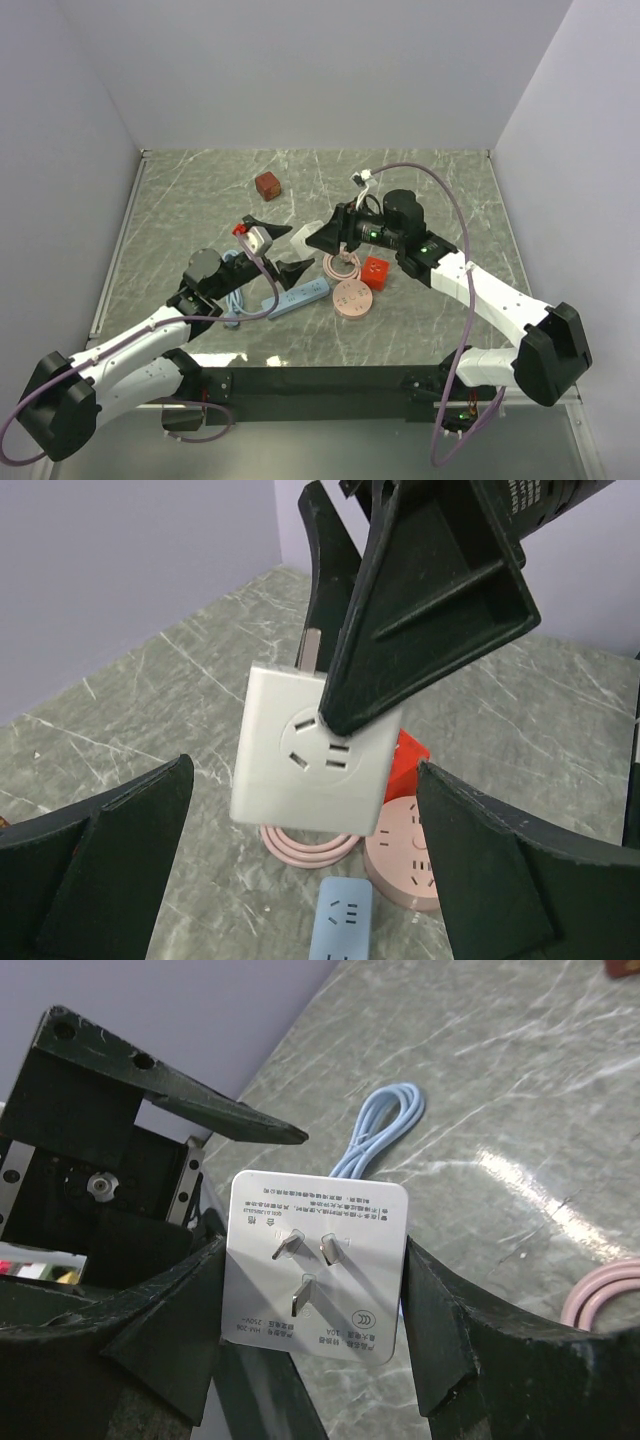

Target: Insert the plug

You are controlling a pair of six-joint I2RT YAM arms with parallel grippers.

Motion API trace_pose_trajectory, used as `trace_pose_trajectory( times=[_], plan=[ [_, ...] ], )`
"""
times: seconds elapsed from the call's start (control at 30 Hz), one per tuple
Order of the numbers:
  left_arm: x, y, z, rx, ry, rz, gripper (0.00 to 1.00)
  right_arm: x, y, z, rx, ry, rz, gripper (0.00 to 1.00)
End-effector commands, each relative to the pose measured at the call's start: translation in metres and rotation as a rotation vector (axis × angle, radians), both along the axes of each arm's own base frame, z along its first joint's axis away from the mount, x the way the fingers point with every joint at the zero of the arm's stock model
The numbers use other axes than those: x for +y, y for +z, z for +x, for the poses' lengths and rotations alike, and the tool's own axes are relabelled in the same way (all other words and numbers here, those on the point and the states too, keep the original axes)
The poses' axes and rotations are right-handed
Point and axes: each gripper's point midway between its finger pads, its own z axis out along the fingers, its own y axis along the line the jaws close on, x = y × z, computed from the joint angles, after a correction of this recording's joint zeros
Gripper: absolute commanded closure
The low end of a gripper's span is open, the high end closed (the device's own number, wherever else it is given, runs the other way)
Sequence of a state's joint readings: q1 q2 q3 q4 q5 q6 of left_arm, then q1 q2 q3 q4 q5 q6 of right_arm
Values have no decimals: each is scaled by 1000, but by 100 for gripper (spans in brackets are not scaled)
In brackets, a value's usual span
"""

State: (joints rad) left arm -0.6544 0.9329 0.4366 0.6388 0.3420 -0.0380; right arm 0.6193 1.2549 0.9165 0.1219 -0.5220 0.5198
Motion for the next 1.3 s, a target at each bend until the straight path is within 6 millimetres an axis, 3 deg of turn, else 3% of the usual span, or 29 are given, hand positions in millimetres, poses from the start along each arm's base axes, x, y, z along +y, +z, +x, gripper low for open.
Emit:
trace_pose_trajectory(
  times=[0.0,0.37,0.47,0.6,0.67,0.73,0.87,0.9,0.97,1.07,1.27],
  plan=[
    [-4,24,8,-56,24,-18,1,11,38,-5,-84,77,96,100],
    [-25,6,15,-34,15,71,1,16,26,-14,-66,136,96,100],
    [-31,2,17,-25,13,82,10,17,23,-14,-69,148,89,100],
    [-35,-3,23,-11,28,94,41,15,19,-12,-78,138,70,100],
    [-35,-3,25,-7,35,89,99,13,18,-11,-89,130,62,100],
    [-35,-4,25,-6,35,81,100,11,20,-9,-107,119,64,94],
    [-33,-6,29,31,65,65,100,3,30,-2,-181,68,71,47],
    [-32,-6,31,34,76,62,100,-2,37,-1,-211,45,77,24],
    [-34,-7,30,70,70,45,100,-13,46,10,-273,-42,67,8],
    [-37,-5,29,85,56,39,100,-35,64,16,-347,-132,92,6],
    [-38,0,31,115,48,17,100,-72,94,3,-516,-222,153,4]
  ],
)
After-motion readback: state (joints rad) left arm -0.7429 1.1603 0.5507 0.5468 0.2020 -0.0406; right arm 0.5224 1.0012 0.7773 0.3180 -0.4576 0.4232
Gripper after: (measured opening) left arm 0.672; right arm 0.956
